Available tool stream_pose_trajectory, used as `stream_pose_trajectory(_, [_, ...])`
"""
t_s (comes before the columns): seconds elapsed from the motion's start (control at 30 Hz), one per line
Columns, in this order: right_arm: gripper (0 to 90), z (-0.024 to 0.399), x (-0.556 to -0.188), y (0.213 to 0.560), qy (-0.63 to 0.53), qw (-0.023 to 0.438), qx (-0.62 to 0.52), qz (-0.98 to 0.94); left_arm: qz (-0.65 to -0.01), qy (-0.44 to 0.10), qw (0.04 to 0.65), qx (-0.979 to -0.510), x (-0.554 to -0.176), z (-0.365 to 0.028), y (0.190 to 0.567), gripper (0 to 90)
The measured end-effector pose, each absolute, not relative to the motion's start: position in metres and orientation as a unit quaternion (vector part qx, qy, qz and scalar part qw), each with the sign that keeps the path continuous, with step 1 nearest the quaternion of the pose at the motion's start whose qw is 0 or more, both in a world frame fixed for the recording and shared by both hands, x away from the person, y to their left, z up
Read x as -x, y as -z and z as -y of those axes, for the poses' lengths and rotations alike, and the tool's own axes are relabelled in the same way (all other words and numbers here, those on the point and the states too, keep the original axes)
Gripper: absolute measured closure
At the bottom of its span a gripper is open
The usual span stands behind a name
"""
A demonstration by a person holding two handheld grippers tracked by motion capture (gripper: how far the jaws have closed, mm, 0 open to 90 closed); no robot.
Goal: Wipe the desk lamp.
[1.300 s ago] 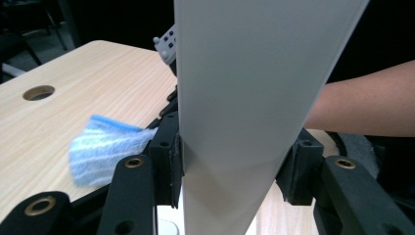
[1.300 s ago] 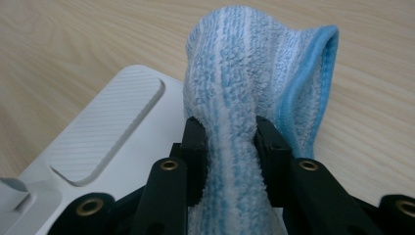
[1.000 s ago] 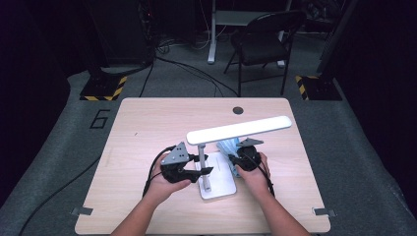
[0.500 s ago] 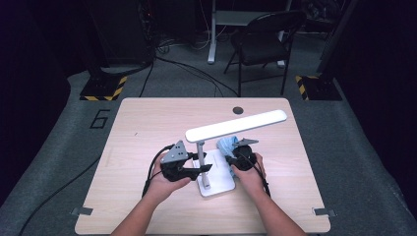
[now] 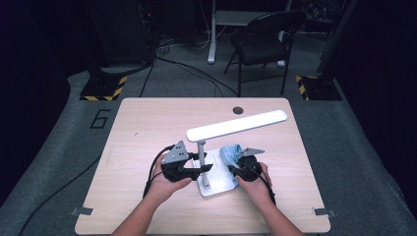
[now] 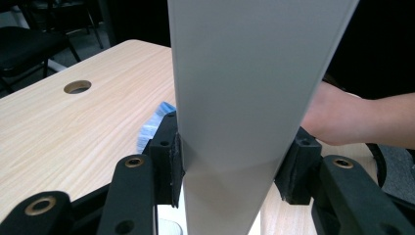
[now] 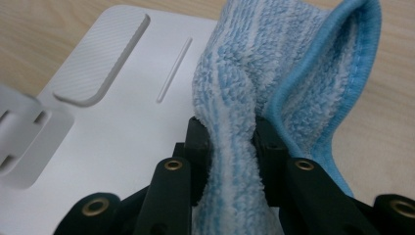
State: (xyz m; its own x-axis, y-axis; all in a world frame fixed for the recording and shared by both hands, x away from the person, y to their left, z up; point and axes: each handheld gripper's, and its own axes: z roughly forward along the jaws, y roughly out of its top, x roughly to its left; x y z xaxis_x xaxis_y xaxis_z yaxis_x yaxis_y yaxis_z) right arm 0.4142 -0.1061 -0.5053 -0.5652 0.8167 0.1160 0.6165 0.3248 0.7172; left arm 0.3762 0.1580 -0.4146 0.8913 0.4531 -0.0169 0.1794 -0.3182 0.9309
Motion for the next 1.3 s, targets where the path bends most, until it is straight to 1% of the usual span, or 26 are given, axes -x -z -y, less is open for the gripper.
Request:
stream_pose_trajectory(0.2, [72.7,0.114,-0.391,0.505,-0.372,0.126,-0.438,-0.808,-0.199,-0.121,0.550,-0.802,-0.376,-0.159,0.415,52.3])
stream_pose_trajectory(0.37, [72.5,0.119,-0.373,0.505,-0.371,0.126,-0.436,-0.810,-0.197,-0.128,0.548,-0.803,-0.375,-0.160,0.415,52.5])
stream_pose_trajectory(0.4, [72.5,0.120,-0.371,0.505,-0.371,0.126,-0.434,-0.811,-0.197,-0.121,0.548,-0.804,-0.376,-0.160,0.415,52.5])
stream_pose_trajectory(0.47, [72.5,0.121,-0.370,0.506,-0.377,0.123,-0.439,-0.806,-0.197,-0.125,0.545,-0.805,-0.376,-0.160,0.414,52.5])
stream_pose_trajectory(0.57, [72.3,0.120,-0.371,0.505,-0.374,0.117,-0.447,-0.804,-0.197,-0.126,0.551,-0.801,-0.375,-0.160,0.416,52.5])
stream_pose_trajectory(0.83, [72.3,0.116,-0.384,0.504,-0.372,0.114,-0.448,-0.805,-0.188,-0.121,0.545,-0.808,-0.376,-0.161,0.414,52.5])
stream_pose_trajectory(1.13, [72.2,0.106,-0.410,0.503,-0.371,0.125,-0.448,-0.804,-0.184,-0.118,0.545,-0.809,-0.378,-0.161,0.414,52.5])
stream_pose_trajectory(1.3, [72.1,0.103,-0.424,0.504,-0.376,0.117,-0.457,-0.797,-0.185,-0.120,0.547,-0.808,-0.377,-0.161,0.415,52.5])
